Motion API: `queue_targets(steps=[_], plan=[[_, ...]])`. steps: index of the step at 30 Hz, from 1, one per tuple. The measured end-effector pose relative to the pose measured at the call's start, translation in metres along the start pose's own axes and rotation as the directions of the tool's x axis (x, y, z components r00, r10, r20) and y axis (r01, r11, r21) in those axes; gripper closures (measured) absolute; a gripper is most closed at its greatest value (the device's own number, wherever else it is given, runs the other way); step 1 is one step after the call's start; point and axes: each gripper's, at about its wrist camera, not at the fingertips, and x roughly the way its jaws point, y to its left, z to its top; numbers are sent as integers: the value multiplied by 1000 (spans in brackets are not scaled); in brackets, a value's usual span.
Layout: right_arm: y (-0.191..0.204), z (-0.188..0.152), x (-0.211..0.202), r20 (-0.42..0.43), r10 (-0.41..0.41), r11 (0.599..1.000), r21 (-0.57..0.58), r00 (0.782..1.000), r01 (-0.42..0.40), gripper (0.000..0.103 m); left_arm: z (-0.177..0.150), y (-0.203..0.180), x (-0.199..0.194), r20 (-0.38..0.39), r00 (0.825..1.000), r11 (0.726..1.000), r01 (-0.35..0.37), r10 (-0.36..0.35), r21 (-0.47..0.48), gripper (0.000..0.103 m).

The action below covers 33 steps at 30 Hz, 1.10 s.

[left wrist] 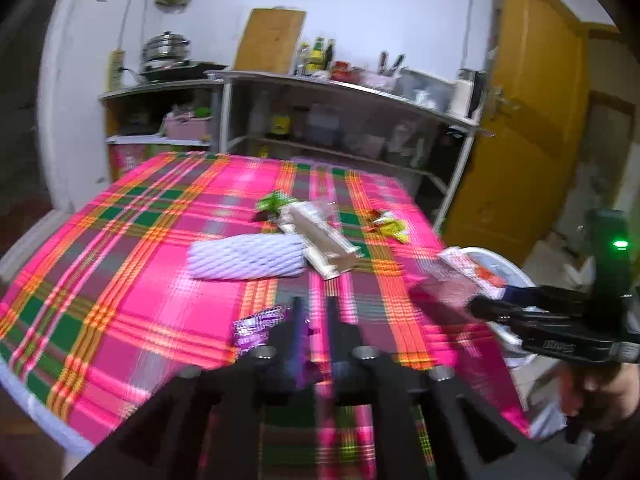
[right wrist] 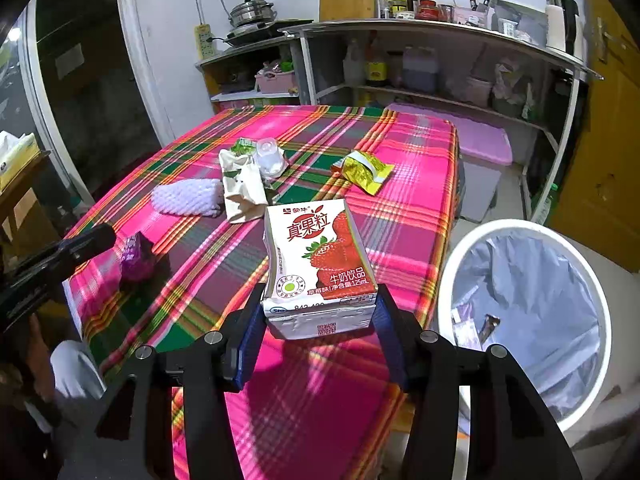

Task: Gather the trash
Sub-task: 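Lift the purple snack bag with the left gripper while the right gripper holds the strawberry carton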

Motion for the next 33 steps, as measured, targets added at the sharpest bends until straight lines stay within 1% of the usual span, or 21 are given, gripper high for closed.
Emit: queue_targets(steps=[2,4,5,11,13,14,15,16,17,21,22,27,33], plan=[[-2,-3,-3,1,2,1000,4,1000,-2,50,-4,10,4,-16,999,999,-38,37,-37,37],[-3,-5,-4,-1,3,1000,7,1000,-3,50,-8,16,11,-41,998,997,-49,47,-64,37],[-3,-5,-4,-1,1,1000,8,1000,-1,50,-9,18,16,-56,997,996,-61,57,-64,37],[-8,-10,-9,1,1,1000,23,1000,-1,50,-19,15,43,-133,989,996,-74,66,-55,37],[-10,-11,-11,5,0,1000,27,1000,0,50,-22,12,48,-148,986,995,-80,72,-51,40],[-10,-12,-13,7,0,1000,30,1000,0,50,-23,12,51,-155,985,995,-85,77,-45,49],[-11,-13,-13,8,0,1000,31,1000,0,50,-25,9,53,-163,983,995,-94,87,-33,52],[-12,-13,-15,10,-1,999,33,1000,0,50,-27,8,53,-159,982,994,-104,99,-22,59],[-12,-14,-16,12,-1,999,35,1000,0,50,-28,5,53,-156,982,994,-111,108,-12,74],[-14,-16,-22,25,-6,999,41,1000,5,50,-28,-3,47,-140,985,995,-99,98,1,79],[-14,-16,-24,28,-7,999,43,1000,5,50,-27,-6,46,-133,986,995,-98,99,9,82],[-15,-19,-34,44,-16,999,47,999,14,50,-22,-22,33,-93,993,997,-74,77,38,82],[-20,-22,-49,71,-34,998,60,997,30,50,-10,-47,16,-45,999,997,-26,29,70,82]])
